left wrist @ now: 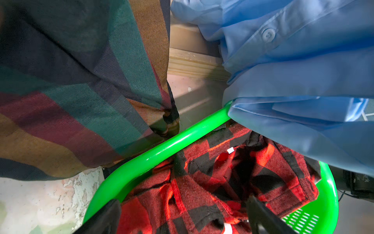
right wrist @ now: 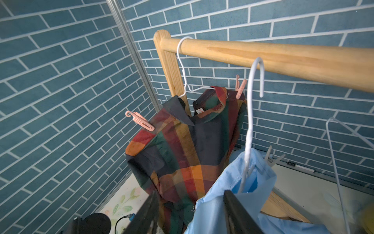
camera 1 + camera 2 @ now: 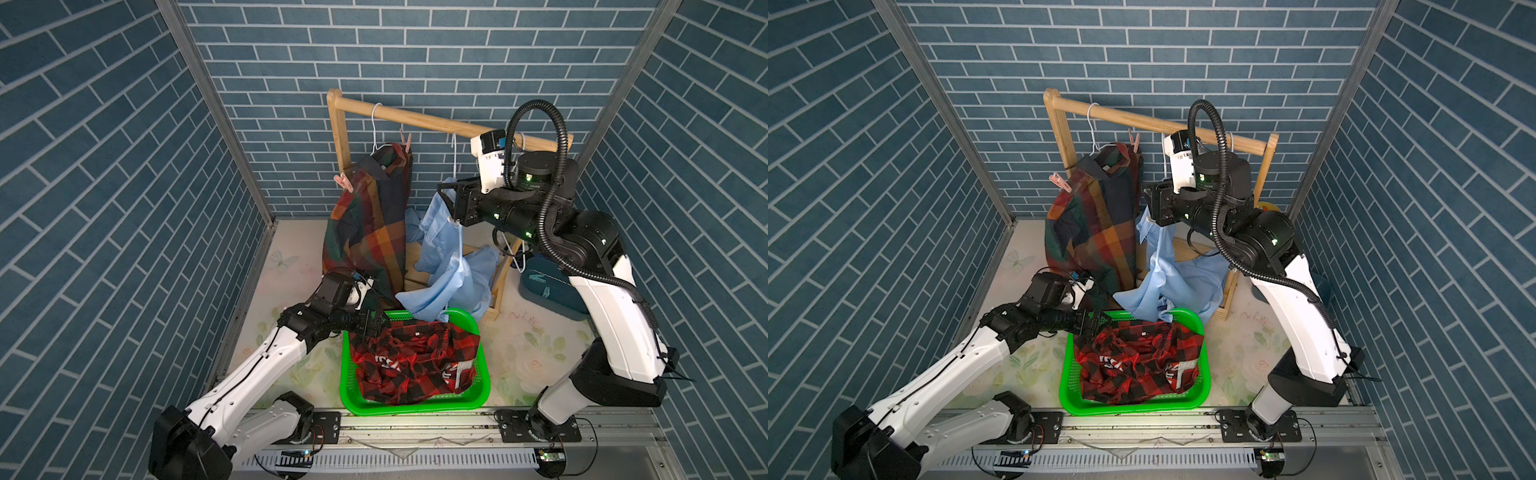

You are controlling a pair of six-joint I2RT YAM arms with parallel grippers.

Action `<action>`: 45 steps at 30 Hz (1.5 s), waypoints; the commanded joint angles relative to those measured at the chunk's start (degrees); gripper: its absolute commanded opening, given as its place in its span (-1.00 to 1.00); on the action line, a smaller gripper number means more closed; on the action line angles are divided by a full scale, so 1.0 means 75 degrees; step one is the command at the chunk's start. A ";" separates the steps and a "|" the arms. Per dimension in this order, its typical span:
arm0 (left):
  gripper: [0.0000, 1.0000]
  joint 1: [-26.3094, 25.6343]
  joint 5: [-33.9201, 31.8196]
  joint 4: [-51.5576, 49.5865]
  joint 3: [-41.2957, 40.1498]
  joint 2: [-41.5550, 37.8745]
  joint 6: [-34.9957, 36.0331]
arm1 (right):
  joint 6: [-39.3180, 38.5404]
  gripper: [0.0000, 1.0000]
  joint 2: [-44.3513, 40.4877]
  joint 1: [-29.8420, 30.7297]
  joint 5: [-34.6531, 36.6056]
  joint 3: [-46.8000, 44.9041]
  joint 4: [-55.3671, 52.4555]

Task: Remove the clothespins securing long-sleeve shirts to the hanger
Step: Place the long-sleeve shirt at the bin.

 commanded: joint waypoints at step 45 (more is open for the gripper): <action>0.99 0.0121 0.0451 0.3606 0.2571 0.3863 -0.0387 | 0.0690 -1.00 -0.1083 0.0033 -0.3155 -0.0070 0.1489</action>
